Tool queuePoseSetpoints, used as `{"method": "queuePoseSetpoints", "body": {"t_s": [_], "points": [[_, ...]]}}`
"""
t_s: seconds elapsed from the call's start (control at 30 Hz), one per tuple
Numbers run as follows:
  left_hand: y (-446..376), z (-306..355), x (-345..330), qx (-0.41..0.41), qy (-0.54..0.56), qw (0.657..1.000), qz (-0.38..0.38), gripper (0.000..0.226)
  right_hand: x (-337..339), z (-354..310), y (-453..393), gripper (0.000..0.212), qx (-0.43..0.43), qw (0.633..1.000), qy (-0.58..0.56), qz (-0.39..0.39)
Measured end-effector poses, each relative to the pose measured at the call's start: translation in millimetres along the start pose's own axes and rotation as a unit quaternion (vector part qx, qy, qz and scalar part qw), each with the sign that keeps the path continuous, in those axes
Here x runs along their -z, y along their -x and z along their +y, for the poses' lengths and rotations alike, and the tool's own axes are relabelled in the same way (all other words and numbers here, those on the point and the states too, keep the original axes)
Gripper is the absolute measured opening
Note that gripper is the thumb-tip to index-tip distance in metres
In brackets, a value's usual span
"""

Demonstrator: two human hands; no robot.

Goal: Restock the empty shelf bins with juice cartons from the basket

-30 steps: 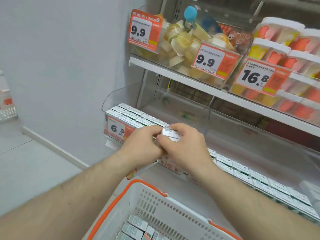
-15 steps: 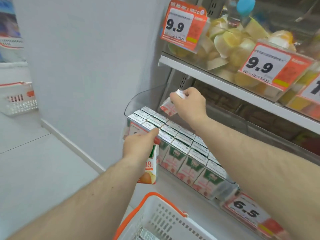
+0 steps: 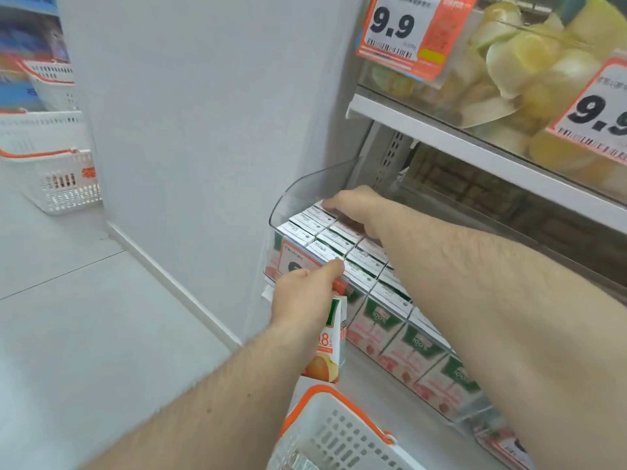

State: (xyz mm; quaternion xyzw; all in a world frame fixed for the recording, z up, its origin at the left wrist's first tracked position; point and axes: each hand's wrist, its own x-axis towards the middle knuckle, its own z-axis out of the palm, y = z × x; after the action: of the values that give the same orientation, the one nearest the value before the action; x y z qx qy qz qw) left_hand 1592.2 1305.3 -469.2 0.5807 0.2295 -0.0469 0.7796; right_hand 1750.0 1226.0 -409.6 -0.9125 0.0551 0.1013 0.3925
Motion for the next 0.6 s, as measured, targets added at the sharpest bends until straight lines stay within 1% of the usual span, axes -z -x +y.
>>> {"method": "queuePoseSetpoints", "body": {"t_s": [0.03, 0.07, 0.1, 0.17, 0.23, 0.33, 0.4, 0.47, 0.5, 0.53, 0.6], "points": [[-0.1, 0.0, 0.8, 0.002, 0.001, 1.000, -0.003, 0.035, 4.0, 3.0, 0.3, 0.022, -0.016, 0.998, -0.044, -0.033], [0.3, 0.5, 1.8, 0.005, 0.002, 1.000, -0.007, 0.035, 8.4, 6.2, 0.8, 0.023, -0.030, 0.994, -0.082, -0.061], [0.6, 0.7, 2.4, 0.007, 0.002, 1.000, -0.011, 0.037, 12.3, 10.1, 0.1, 0.027, -0.041, 0.992, -0.096, -0.071], [1.9, 1.1, 2.7, 0.011, 0.009, 1.000, -0.013, 0.039, 14.2, 15.5, -2.6, 0.033, -0.066, 0.992, -0.086, -0.069], [3.2, 1.4, 1.4, 0.012, 0.013, 1.000, -0.012, 0.039, 10.6, 15.5, 0.5, 0.034, -0.088, 0.989, -0.095, -0.077], [3.6, 1.3, 0.4, 0.017, 0.012, 1.000, -0.007, 0.039, 7.2, 13.5, 3.7, 0.038, -0.099, 0.987, -0.103, -0.074], [2.4, 1.2, 0.6, 0.019, 0.008, 1.000, -0.005, 0.039, 8.6, 14.6, 4.7, 0.040, -0.110, 0.985, -0.102, -0.090], [2.0, 0.9, 1.3, 0.016, -0.009, 1.000, -0.002, 0.035, 9.4, 13.6, 9.1, 0.044, -0.108, 0.988, -0.065, -0.095], [2.5, 0.4, 1.9, 0.012, -0.016, 1.000, 0.002, 0.035, 9.5, 12.0, 12.8, 0.045, -0.093, 0.993, -0.023, -0.074], [3.3, -0.2, 2.5, 0.009, -0.021, 1.000, 0.009, 0.036, 10.0, 11.1, 16.8, 0.044, -0.064, 0.997, 0.021, -0.029], [7.5, -1.4, 3.8, 0.016, -0.023, 0.999, 0.018, 0.040, 17.0, 9.6, 25.2, 0.038, 0.022, 0.991, 0.089, 0.102]]}}
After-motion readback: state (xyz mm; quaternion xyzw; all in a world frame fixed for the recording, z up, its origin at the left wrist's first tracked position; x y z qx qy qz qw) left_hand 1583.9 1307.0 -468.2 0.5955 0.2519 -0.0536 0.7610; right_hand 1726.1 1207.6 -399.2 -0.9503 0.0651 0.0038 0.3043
